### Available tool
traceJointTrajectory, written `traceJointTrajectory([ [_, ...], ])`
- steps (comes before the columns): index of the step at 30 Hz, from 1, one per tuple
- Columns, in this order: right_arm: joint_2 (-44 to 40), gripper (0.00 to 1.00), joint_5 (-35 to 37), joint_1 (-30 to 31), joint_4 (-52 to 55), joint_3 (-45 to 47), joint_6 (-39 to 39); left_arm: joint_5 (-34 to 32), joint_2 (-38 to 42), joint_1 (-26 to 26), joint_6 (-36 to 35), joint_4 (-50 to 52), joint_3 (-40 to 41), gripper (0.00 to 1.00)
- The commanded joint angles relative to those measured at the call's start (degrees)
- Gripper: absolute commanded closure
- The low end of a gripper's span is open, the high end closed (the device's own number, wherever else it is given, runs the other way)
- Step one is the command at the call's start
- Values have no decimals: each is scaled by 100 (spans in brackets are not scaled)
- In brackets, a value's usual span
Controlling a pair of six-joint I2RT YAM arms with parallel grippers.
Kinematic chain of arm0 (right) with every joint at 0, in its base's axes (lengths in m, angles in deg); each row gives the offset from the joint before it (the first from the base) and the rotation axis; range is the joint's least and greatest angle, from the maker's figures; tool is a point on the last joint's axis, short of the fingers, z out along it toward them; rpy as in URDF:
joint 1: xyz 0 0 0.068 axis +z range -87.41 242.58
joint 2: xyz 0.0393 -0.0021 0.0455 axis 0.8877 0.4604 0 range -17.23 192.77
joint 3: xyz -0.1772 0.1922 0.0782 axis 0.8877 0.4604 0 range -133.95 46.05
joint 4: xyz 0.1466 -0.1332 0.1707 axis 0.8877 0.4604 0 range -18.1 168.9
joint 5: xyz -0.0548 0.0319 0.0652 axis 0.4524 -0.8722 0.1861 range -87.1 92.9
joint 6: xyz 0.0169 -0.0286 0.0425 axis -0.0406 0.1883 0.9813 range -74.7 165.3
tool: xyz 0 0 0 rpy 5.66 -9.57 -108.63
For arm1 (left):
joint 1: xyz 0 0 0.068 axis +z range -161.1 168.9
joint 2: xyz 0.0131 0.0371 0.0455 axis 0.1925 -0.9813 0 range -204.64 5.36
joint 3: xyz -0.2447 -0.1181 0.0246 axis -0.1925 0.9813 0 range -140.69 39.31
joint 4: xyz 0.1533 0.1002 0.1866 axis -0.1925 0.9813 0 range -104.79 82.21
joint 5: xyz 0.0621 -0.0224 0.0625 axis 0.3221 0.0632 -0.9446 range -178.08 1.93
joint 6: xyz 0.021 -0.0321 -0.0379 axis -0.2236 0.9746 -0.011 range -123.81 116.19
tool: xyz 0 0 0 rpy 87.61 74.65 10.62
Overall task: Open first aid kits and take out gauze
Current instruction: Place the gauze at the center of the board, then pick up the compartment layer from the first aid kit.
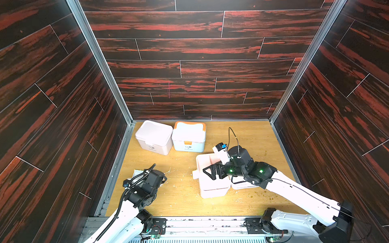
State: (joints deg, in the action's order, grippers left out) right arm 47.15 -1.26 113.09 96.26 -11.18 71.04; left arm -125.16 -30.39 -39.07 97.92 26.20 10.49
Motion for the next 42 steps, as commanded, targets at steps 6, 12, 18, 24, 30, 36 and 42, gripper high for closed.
traceJointTrajectory([
  [6,-829,1,194,12,133,245,-105,533,596,28,-2535,237,-875,0],
  [12,-948,1,245,17,508,175,118,1897,285,28,-3724,-242,-1252,0],
  [18,-908,1,339,19,586,239,265,2688,-42,19,-4219,-1239,-1084,0],
  [24,-480,4,804,13,861,-28,191,3201,-744,-100,-4540,-2483,-818,0],
  [30,168,10,1570,13,1277,-369,305,2909,-1213,-639,-5251,-3586,-526,0],
  [36,668,14,1694,-44,1558,-687,440,3030,-1017,-848,-5992,-4631,214,0],
  [42,1402,26,1648,-84,2219,-1422,665,3373,-542,-929,-6613,-5097,842,0],
])
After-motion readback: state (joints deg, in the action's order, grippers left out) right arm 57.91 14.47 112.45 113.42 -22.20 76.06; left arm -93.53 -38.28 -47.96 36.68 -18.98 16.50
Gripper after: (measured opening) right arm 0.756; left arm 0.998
